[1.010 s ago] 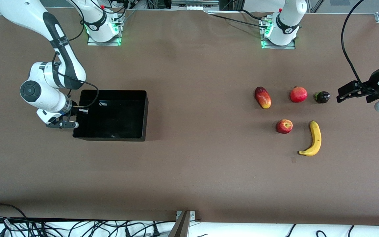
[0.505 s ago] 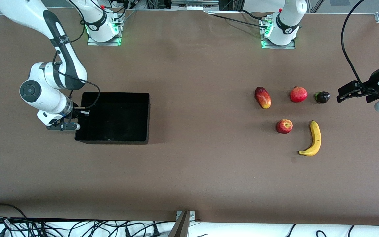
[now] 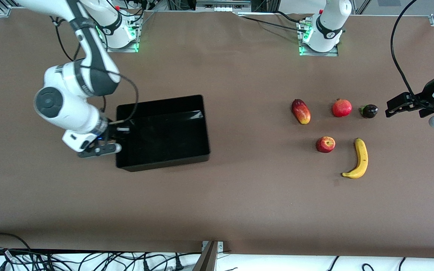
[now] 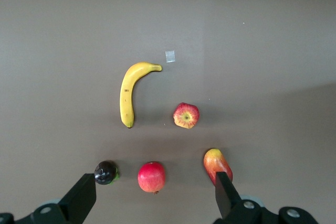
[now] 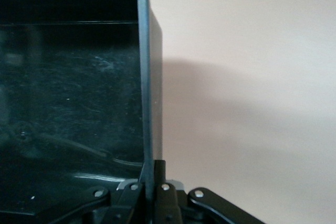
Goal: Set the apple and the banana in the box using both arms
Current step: 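Slide the black box with the right gripper toward the fruit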
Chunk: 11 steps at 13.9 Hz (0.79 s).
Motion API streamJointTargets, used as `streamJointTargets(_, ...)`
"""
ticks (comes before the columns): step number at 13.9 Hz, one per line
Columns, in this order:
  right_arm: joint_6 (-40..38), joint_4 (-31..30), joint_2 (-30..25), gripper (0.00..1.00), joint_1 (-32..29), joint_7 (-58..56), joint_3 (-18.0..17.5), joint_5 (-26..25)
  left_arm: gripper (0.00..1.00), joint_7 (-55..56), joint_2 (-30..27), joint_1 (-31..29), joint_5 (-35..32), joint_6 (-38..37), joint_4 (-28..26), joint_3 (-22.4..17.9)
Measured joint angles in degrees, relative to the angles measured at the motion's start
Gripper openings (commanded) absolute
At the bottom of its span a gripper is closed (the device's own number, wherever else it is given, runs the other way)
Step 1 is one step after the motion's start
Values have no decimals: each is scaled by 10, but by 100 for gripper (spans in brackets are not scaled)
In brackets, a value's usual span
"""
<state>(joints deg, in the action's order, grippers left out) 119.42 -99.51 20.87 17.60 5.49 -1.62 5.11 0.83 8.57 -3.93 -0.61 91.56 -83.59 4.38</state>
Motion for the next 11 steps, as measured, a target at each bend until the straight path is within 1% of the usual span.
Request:
streamJointTargets(2, -1, 25, 24, 0, 64, 70, -2, 0, 100, 0, 0, 0, 0, 0, 0, 0)
streamJointTargets(4, -1, 68, 69, 0, 133, 154, -3, 0, 100, 0, 0, 0, 0, 0, 0, 0)
streamJointTargets(6, 0, 123, 122, 0, 186, 234, -2, 0, 100, 0, 0, 0, 0, 0, 0, 0)
streamJointTargets(8, 1, 170, 167, 0, 215, 258, -2, 0, 100, 0, 0, 0, 0, 0, 0, 0)
streamJointTargets(11, 1, 195, 206, 0, 239, 282, -1, 0, 100, 0, 0, 0, 0, 0, 1, 0)
